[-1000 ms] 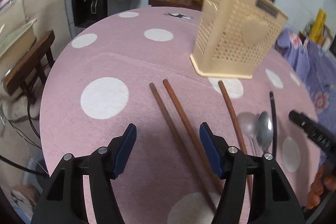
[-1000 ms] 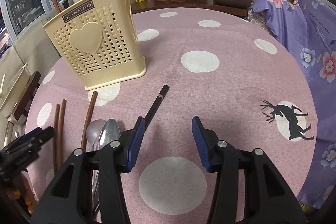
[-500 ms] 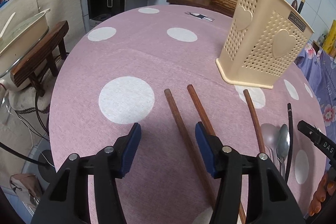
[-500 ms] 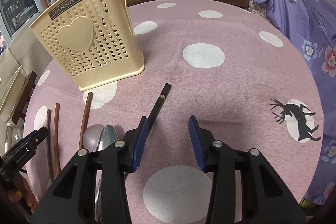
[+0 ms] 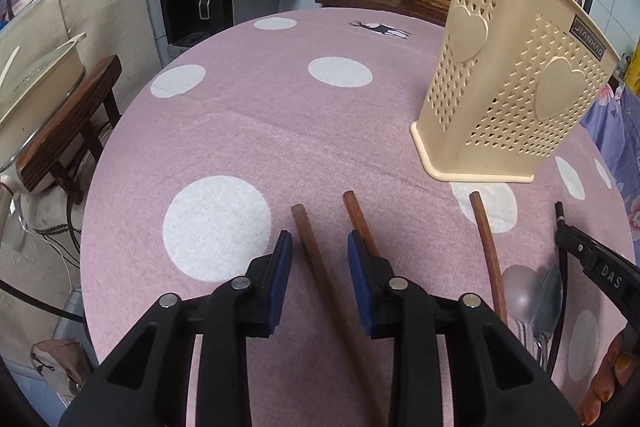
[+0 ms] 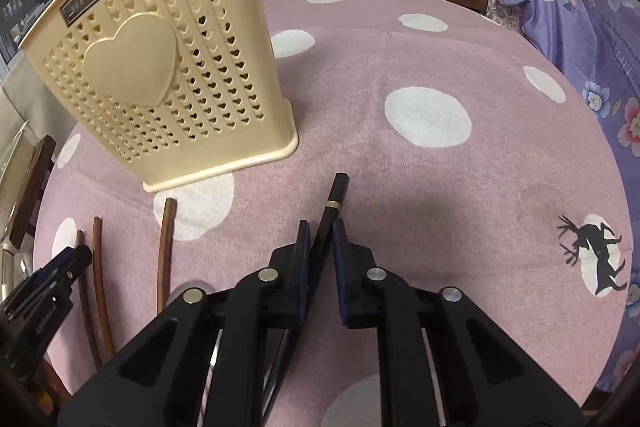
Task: Organize utensils
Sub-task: 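Move left tool to the wooden chopsticks while right tool approaches the remaining black chopstick, then grasp a wooden chopstick with left tool while right tool grasps the black chopstick and lifts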
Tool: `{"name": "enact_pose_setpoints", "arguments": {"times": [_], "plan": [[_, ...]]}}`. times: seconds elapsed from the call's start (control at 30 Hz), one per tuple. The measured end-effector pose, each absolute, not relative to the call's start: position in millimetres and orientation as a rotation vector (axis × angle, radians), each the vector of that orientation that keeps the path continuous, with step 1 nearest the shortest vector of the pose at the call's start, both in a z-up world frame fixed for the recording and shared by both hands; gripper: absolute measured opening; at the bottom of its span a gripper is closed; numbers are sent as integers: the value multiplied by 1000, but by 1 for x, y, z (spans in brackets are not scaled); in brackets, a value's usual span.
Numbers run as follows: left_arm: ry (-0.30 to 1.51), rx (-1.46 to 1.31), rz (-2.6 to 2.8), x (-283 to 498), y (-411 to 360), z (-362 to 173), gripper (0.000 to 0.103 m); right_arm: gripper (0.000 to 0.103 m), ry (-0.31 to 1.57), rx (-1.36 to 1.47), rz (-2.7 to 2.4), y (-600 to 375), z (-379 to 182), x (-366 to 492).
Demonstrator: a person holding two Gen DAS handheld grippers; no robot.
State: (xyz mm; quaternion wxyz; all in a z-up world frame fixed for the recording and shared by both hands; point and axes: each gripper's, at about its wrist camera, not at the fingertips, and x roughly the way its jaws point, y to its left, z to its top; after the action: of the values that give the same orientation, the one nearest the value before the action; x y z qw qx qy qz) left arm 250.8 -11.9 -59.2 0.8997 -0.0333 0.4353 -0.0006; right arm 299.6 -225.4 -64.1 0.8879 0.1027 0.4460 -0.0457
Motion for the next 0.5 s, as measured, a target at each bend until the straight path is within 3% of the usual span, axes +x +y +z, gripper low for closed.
{"name": "enact_pose_setpoints", "arguments": {"times": [0.2,0.3,0.5], "plan": [[905,-62,-20,252,-19,-59,19,11,930,197,-90,-221,-64,308],[899,-67,-19,252,-18,-60,10,11,925,186,-88,-219,-64,308],[913,-131,-43,256,-11,-59,9,9,914,293,-40,-231,-66,307]]}}
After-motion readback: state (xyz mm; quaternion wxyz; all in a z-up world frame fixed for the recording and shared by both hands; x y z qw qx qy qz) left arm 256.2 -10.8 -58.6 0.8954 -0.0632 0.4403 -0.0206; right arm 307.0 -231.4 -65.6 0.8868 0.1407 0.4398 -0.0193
